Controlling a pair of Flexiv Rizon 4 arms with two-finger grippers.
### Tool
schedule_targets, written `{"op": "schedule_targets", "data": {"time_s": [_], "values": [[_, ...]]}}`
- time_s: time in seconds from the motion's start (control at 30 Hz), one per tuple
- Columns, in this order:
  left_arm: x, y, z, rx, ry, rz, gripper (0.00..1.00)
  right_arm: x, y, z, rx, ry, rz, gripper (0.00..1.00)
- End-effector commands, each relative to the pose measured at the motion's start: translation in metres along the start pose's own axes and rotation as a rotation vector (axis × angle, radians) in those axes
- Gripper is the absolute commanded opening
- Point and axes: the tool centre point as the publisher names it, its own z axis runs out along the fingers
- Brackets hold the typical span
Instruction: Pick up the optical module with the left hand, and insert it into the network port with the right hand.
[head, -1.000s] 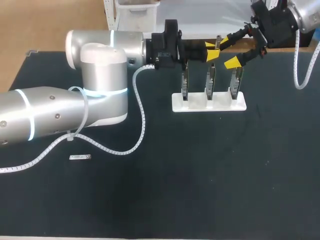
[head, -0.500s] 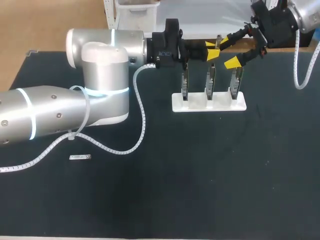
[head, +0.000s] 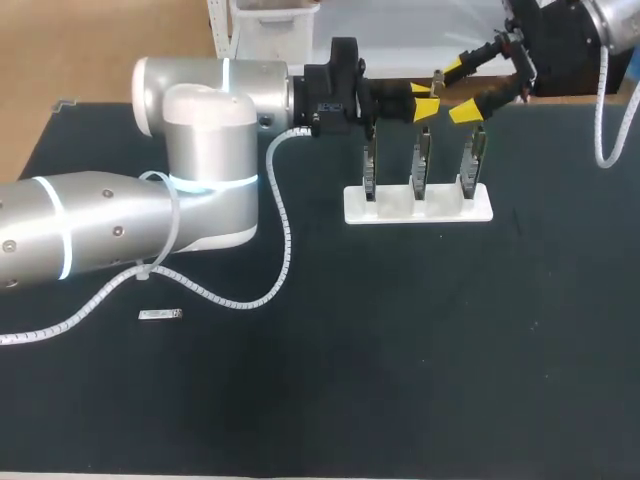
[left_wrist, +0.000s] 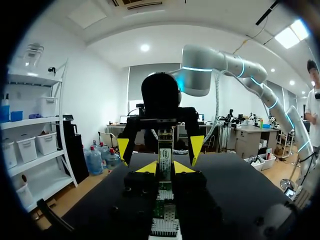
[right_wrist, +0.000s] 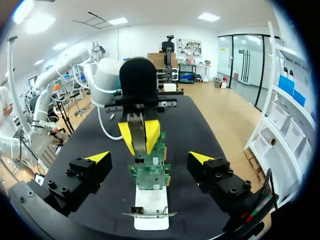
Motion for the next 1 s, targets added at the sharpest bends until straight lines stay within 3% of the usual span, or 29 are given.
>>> {"op": "schedule_targets", "data": {"time_s": [0.03,0.37,0.63,1.0], "values": [[0.0,0.0,0.001,-0.002,0.002,0.0,0.0,-0.008,0.012,-0.007,0.038,-0.021,-0.001,1.0],[0.0,0.0,0.001,-0.002,0.002,0.0,0.0,-0.032,0.017,-0.011,-0.009,-0.097,-0.025,1.0],[0.0,0.0,0.001,-0.002,0.002,0.0,0.0,-0.045,0.019,-0.003,-0.05,-0.087,-0.055,1.0],[0.0,0.0,0.001,-0.002,0.002,0.0,0.0,-0.046,0.018,0.004,-0.049,-0.065,-0.042,1.0]]}}
